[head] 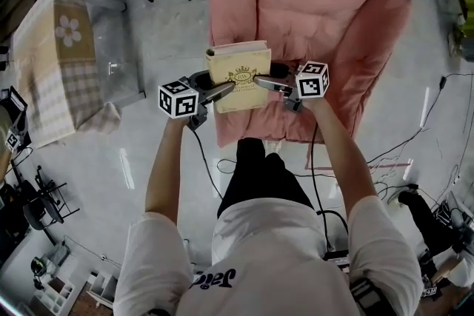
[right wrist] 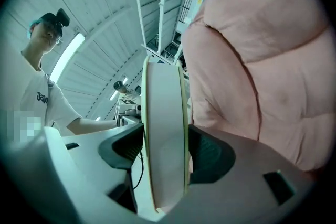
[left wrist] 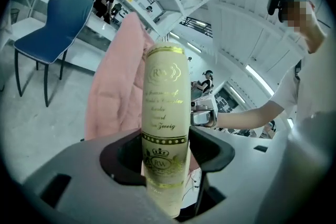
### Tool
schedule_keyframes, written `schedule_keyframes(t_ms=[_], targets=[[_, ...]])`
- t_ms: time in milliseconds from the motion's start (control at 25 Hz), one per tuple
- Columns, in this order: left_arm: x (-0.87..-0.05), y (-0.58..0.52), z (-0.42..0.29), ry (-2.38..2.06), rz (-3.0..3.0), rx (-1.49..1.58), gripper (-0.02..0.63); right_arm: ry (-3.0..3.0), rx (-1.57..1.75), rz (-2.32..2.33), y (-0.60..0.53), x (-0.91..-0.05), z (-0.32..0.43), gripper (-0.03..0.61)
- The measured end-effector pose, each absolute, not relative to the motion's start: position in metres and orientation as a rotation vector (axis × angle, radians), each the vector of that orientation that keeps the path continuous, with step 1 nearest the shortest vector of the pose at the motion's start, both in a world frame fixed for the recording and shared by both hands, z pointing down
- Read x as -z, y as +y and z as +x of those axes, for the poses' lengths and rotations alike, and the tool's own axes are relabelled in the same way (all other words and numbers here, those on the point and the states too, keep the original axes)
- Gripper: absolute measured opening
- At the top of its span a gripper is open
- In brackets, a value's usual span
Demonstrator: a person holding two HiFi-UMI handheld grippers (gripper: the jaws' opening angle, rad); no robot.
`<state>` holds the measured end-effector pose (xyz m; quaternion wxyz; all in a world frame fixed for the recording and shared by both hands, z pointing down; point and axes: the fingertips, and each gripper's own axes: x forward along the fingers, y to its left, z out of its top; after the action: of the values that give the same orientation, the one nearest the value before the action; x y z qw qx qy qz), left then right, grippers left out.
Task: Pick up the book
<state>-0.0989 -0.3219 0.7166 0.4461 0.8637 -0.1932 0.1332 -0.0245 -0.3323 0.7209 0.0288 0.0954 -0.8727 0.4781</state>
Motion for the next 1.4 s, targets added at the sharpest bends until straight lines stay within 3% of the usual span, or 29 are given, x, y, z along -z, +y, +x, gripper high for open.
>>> schedule_keyframes(t_ms=[920,1400], targets=[[-0.335,-0.254,0.018,-0.339,2.911,-0.21,0.253,-3.102,-0.305,0.579,-0.25,-0.326,0.093,0.267],[-0.257,-0.19,0.034,-0.308,3.032,-0.092,0.253,-3.078,-0.173,0.712,-0.181,-0.247,0.109,0.258]])
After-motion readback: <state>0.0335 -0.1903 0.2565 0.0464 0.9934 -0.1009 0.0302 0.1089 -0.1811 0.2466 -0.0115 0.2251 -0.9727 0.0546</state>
